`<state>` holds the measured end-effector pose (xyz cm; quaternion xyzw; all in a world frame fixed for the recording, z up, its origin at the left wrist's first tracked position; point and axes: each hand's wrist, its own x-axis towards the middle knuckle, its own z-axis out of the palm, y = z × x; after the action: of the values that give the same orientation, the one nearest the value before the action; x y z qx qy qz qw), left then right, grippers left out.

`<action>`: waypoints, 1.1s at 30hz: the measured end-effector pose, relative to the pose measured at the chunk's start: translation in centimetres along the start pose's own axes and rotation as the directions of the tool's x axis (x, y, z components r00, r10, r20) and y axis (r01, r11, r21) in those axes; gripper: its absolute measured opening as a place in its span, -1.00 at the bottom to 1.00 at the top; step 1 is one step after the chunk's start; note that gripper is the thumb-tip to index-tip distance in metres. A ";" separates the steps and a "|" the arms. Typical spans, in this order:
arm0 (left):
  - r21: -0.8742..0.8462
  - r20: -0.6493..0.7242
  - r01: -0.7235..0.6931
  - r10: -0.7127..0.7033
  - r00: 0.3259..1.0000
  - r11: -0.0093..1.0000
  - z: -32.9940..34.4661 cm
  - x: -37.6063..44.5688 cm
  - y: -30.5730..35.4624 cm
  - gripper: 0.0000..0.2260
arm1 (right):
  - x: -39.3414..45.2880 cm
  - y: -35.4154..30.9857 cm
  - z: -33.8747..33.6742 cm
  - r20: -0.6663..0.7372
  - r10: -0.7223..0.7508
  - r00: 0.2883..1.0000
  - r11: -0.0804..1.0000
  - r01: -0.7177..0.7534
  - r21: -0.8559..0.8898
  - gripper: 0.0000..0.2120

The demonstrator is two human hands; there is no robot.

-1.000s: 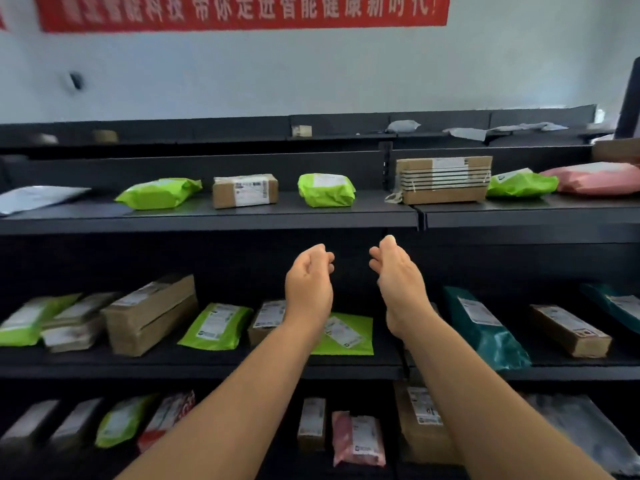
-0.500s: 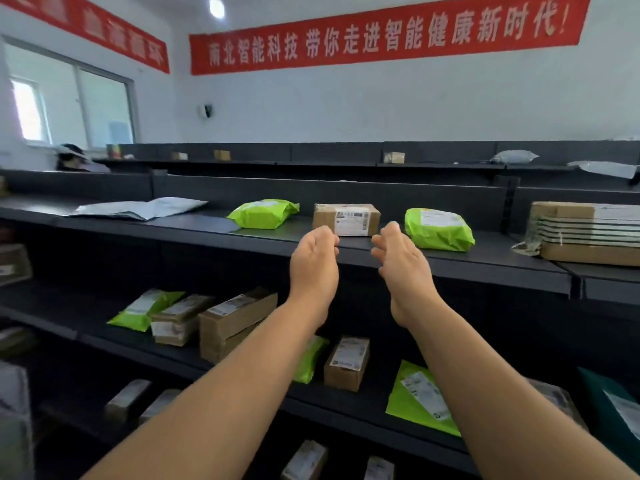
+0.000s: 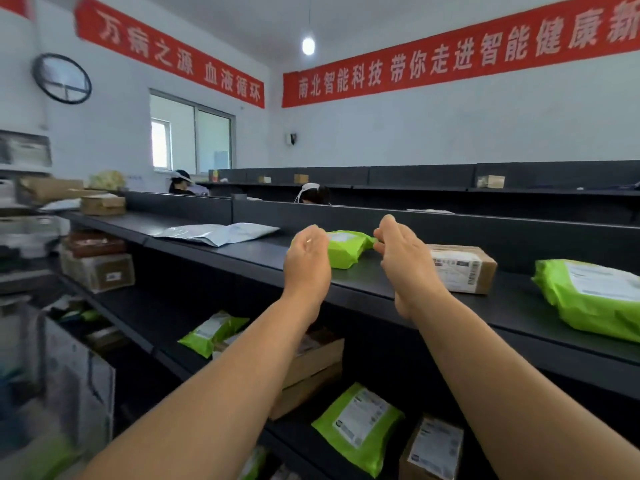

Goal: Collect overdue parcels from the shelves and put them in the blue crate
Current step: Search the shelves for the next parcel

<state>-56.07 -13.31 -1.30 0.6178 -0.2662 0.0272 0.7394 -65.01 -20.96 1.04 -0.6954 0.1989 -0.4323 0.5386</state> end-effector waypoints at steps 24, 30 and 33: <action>0.312 0.471 0.105 -0.249 0.846 0.944 1.8 21.1 -9.1 -0.52 | 14.8 5.5 8.9 -0.354 0.269 0.896 0.888 -0.373 -0.270 -0.42; 0.233 0.527 0.110 -0.221 0.821 0.966 1.7 21.4 -9.7 -0.67 | 15.3 7.3 9.6 -0.352 0.268 0.897 0.894 -0.368 -0.257 -0.51; 0.136 0.570 0.137 -0.190 0.800 0.981 1.5 21.3 -9.9 -0.67 | 15.5 7.6 9.3 -0.349 0.240 0.906 0.907 -0.338 -0.252 -0.77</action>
<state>-34.71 -23.14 -0.93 0.6491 -0.4229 -0.2144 0.5948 -47.49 -29.63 -0.37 -0.6559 0.4475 -0.4142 0.4449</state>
